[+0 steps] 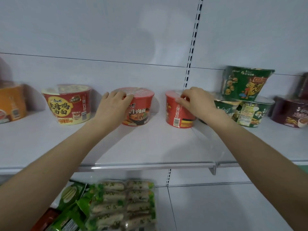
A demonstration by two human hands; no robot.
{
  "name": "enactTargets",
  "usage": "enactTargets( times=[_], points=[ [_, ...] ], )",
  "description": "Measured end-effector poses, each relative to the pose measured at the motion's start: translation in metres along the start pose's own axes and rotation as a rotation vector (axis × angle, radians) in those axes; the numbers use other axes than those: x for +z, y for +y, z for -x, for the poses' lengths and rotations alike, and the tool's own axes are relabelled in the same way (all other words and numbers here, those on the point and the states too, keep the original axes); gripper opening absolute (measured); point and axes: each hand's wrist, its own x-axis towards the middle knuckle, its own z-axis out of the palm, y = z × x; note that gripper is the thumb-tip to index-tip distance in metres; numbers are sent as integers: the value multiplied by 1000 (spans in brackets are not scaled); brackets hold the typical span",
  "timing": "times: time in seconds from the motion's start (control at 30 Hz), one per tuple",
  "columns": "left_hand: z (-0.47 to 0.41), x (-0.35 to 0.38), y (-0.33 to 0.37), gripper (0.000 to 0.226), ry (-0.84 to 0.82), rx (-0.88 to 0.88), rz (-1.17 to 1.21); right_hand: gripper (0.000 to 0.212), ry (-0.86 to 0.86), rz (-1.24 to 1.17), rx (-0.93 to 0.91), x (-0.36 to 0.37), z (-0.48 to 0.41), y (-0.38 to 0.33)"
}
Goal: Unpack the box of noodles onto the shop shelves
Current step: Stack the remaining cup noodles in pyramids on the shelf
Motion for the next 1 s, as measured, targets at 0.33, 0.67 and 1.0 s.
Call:
enactTargets(
  times=[0.33, 0.67, 1.0],
  points=[
    [-2, 9, 2, 44, 50, 37, -2, 45, -109, -187, -34, 6, 3, -5],
    [-2, 16, 1, 48, 86, 23, 37, 32, -17, -204, 42, 9, 4, 13],
    [-2, 18, 1, 48, 118, 22, 69, 38, -111, -183, 6, 4, 8, 18]
  ],
)
